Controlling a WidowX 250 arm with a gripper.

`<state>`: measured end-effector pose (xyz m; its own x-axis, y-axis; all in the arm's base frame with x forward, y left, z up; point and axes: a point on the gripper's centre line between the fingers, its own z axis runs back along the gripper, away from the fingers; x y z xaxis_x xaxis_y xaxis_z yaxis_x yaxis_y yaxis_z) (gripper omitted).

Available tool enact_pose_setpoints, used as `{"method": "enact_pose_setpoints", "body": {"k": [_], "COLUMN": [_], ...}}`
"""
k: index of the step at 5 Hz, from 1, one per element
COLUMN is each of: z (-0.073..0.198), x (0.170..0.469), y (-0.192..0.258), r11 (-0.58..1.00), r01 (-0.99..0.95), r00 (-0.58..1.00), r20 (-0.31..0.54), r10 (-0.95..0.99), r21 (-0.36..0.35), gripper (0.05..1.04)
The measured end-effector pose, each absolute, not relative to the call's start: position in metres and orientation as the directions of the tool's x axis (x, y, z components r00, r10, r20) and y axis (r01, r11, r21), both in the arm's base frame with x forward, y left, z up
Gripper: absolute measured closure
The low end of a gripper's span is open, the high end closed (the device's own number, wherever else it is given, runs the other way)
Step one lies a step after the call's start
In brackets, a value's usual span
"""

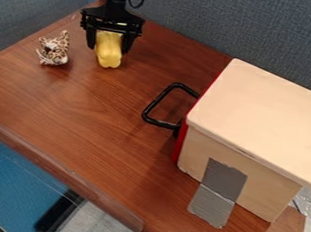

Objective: Put the yellow bell pepper on top of the drawer

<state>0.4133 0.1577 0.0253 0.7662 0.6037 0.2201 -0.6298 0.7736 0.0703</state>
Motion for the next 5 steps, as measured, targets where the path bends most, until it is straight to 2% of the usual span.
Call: {"method": "enact_pose_setpoints", "body": {"k": [1,2,4,5], "z": [0.026,0.053,0.116,0.128], "x": [0.415,0.412,0.402,0.393], "y": [0.152,0.143,0.076,0.038], "r11": [0.783,0.806,0.908,0.946], "r01": [-0.621,-0.591,-0.389,-0.275], "r00": [0.771,0.779,0.870,0.913], "r20": [0.208,0.246,0.260,0.261], "r10": [0.602,0.576,0.418,0.313], "r21": [0.035,-0.016,-0.156,-0.172], "gripper": [0.243,0.244,0.244,0.244]}}
